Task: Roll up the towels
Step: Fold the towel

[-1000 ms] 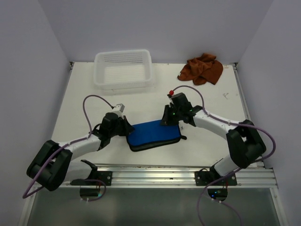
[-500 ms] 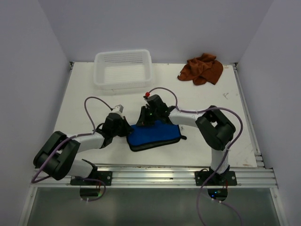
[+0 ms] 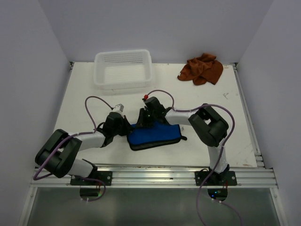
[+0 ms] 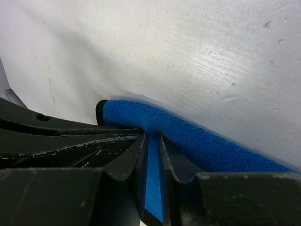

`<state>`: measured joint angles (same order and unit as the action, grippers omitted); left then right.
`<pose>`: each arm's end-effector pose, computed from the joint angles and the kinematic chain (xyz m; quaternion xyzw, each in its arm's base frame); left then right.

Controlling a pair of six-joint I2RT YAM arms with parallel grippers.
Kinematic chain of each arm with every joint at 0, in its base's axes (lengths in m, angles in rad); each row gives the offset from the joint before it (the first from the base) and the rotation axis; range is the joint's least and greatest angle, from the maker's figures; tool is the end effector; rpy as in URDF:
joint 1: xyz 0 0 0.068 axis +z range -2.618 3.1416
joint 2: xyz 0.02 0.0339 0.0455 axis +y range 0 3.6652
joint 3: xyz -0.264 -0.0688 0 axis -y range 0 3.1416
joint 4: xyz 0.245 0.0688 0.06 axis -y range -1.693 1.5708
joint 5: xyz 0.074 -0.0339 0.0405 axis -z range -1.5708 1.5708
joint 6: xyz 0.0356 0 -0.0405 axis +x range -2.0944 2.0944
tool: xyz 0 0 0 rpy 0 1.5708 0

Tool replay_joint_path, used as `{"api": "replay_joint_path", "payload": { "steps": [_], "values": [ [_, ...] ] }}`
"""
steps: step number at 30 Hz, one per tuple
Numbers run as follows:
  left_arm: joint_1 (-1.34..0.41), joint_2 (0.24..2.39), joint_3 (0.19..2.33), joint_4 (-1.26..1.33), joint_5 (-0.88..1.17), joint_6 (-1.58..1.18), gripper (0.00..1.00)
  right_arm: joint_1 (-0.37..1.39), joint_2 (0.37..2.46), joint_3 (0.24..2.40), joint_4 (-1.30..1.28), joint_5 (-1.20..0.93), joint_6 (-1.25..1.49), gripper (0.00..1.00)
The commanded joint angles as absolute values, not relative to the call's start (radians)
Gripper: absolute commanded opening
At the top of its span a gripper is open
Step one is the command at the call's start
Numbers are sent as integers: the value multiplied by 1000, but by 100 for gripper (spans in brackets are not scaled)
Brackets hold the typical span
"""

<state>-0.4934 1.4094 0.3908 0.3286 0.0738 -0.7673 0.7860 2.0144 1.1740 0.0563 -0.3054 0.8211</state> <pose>0.2116 -0.1168 0.1273 -0.1078 0.8977 -0.2781 0.3245 0.2877 0.3032 0.1332 -0.0423 0.9138 0.3702 0.1618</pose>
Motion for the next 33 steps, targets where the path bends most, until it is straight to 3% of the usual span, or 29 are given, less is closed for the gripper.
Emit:
{"api": "replay_joint_path", "payload": {
  "steps": [1, 15, 33],
  "values": [
    [-499, 1407, 410, 296, 48, -762, 0, 761, 2011, 1198, 46, -276, 796, 21],
    [-497, 1381, 405, 238, 9, -758, 0, 580, 1852, 1049, -21, -298, 709, 37],
    [-497, 1361, 443, 201, 3, -724, 0, 348, 1557, 894, -264, -192, 489, 46]
  ]
}}
